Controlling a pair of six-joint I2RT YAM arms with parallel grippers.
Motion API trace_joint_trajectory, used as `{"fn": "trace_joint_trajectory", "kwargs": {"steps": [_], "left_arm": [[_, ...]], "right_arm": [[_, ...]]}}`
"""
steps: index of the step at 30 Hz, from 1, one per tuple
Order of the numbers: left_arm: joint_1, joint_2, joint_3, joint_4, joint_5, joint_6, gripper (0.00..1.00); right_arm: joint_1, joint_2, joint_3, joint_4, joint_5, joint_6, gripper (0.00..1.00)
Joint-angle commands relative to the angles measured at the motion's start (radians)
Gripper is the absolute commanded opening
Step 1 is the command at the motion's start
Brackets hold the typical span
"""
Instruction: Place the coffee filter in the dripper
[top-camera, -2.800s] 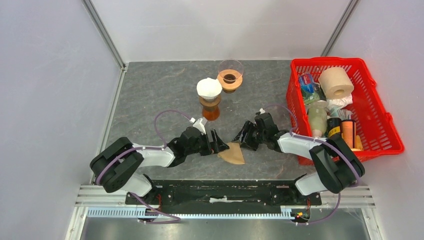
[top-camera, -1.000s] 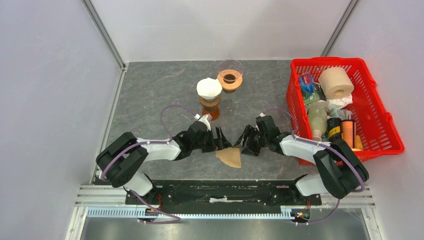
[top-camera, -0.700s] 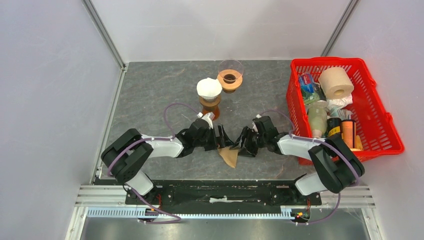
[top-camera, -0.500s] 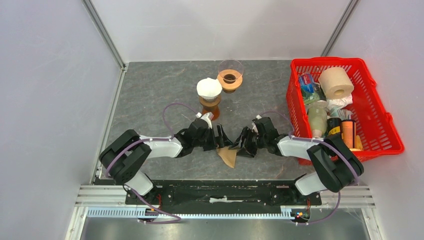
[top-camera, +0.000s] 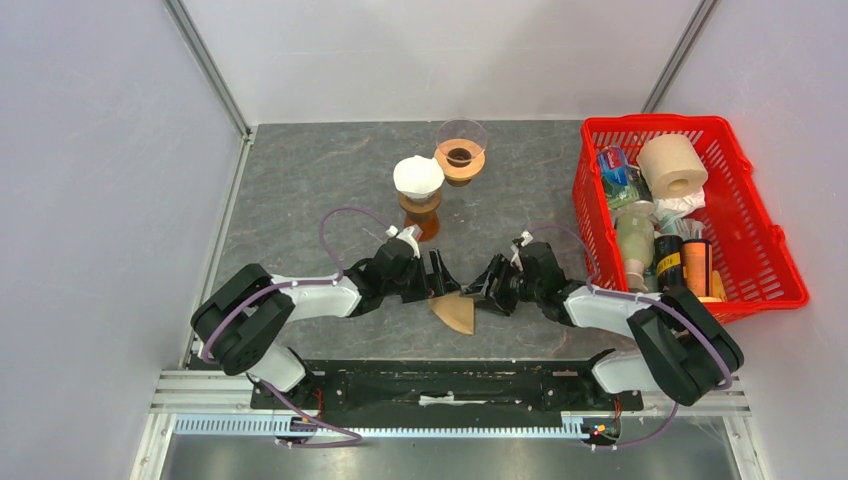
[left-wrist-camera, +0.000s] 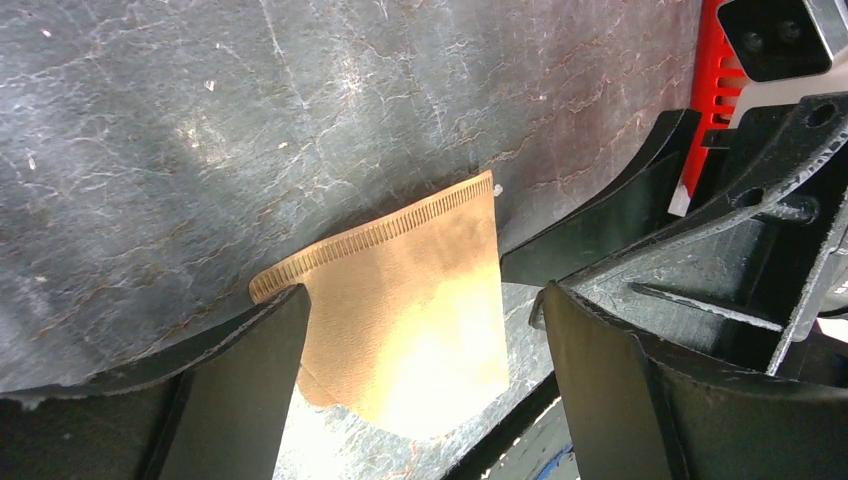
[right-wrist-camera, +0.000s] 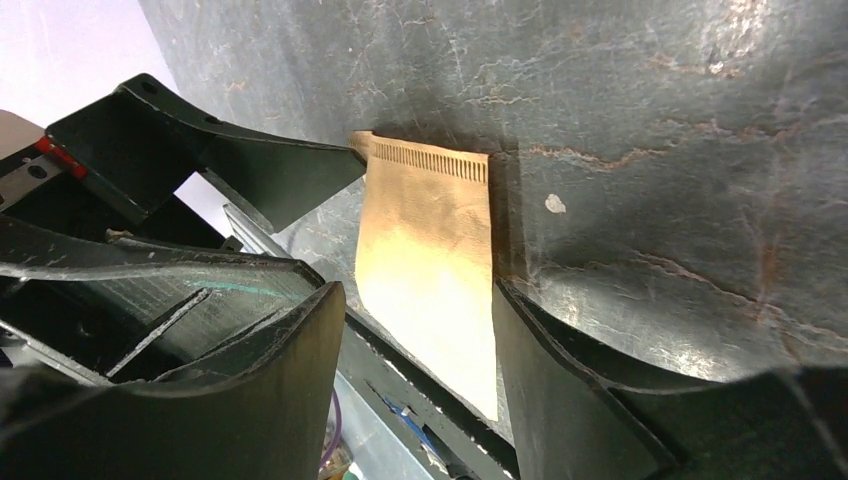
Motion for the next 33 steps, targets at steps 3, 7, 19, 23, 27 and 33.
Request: {"fn": "trace_joint_trajectory", "kwargs": {"steps": [3,7,19,23,27,33], "left_arm": [[-0.008,-0.001,-0.02,-0.075,-0.017,0.029,0.92],[-0.008,0.002,-0.018,-0.075,-0.015,0.03,0.92],[-0.008,-0.004,-0.022,-0.075,-0.017,0.031,0.91],[-0.008,-0.002,-0.022,-0.067,-0.01,0.03,0.91],[-0.008,-0.004,-0.02,-0.06,0.004,0.033,0.86],[-0.008,-0.005,-0.018,-0.059,0.016,0.027,0.46]], "right_arm": [[0.003,-0.048,-0.001,0.236,-0.038,0.047,0.64],[0.003,-0.003,-0.025,0.37,-0.062,0.094,0.61],[0.004,0.102,0.013,0.289,-0.056,0.089,0.51],[0.005,0.105,0.025,0.202,-0.027,0.064,0.51],[0.005,0.106,0.021,0.159,0.005,0.047,0.51],[0.005,0.096,0.026,0.152,0.008,0.043,0.52]]}}
